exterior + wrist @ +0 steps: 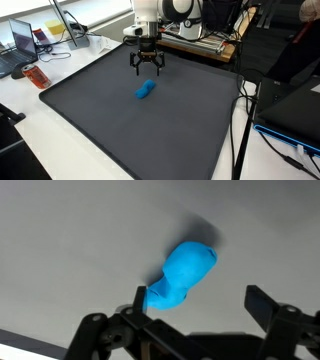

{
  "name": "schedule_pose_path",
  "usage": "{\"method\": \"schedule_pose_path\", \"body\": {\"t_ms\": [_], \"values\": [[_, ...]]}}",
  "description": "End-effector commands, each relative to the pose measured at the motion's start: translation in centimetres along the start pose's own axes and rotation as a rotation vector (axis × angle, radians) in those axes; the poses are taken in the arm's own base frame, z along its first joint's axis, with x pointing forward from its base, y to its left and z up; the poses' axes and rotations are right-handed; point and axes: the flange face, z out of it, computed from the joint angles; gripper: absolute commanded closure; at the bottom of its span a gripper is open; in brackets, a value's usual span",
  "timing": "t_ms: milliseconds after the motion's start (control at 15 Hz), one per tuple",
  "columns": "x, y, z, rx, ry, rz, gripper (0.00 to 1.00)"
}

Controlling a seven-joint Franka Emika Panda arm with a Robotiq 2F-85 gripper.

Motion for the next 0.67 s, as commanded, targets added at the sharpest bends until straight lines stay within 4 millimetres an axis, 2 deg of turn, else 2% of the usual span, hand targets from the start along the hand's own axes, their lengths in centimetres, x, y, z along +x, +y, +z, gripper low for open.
{"method": "schedule_pose_path", "body": {"t_ms": [0, 200, 467, 600], "values": [[1.5, 0.4, -0.5, 0.032, -0.064, -0.038, 0.0], [3.2, 0.6, -0.9, 0.027, -0.11, -0.085, 0.0], [5.5, -0.1, -1.4, 0.013, -0.171, -0.113, 0.0], [6.0, -0.3, -1.2, 0.011, -0.194, -0.119, 0.0]]}}
